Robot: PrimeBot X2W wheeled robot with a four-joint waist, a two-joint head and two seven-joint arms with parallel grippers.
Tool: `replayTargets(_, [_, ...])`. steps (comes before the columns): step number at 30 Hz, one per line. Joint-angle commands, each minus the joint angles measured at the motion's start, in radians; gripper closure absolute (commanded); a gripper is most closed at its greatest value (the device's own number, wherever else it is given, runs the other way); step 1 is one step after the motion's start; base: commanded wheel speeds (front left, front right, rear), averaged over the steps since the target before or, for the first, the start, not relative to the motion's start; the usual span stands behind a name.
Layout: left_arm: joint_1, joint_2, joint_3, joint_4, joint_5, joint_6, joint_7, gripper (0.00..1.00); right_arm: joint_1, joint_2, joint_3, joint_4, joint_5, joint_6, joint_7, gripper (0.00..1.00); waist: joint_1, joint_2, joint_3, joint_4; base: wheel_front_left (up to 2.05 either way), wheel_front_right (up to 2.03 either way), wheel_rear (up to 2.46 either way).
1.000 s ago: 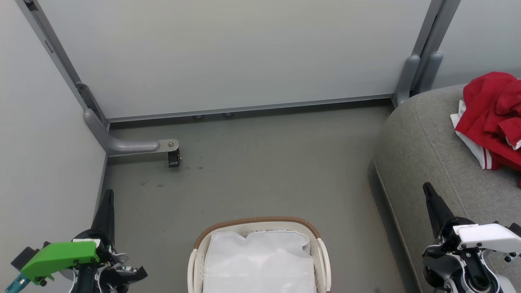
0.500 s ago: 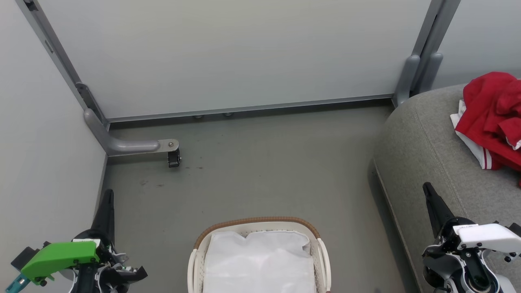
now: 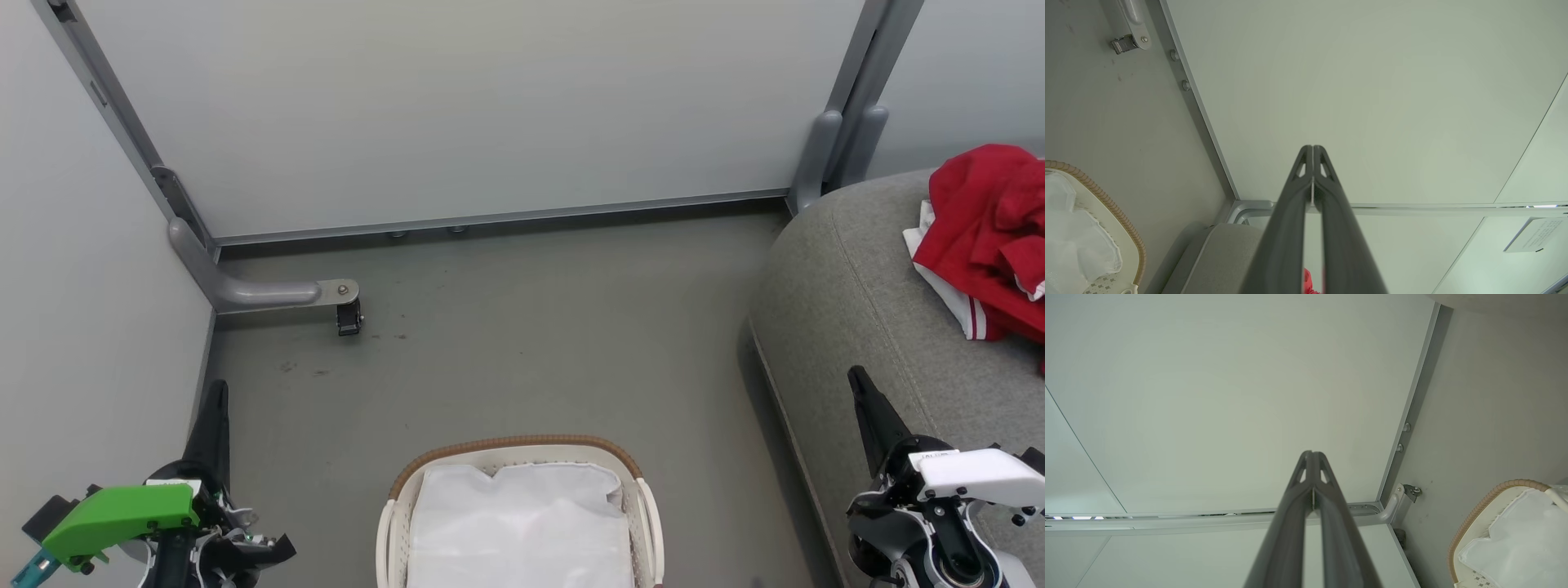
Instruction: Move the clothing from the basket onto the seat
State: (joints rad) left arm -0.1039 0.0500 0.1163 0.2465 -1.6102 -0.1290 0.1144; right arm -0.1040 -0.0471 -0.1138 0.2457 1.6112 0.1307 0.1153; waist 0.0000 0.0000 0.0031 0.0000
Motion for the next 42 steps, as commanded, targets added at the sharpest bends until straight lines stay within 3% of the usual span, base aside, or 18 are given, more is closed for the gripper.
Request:
replayTargets(1, [-0.011, -0.001, 0.002, -0.002, -0.003, -0.006, 0.004, 1.0, -0.009, -0.006, -0.002, -0.004, 0.003, 0.0, 0.001, 1.0, 0.0, 0.0, 0.0, 0.0, 0.0, 0.0, 0.0])
replayTargets(42, [-0.011, 0.0, 0.002, -0.002, -0.003, -0.006, 0.004, 1.0, -0.009, -0.006, -0.002, -0.004, 0.004, 0.0, 0.001, 1.0, 0.0, 0.0, 0.0, 0.0, 0.0, 0.0, 0.0])
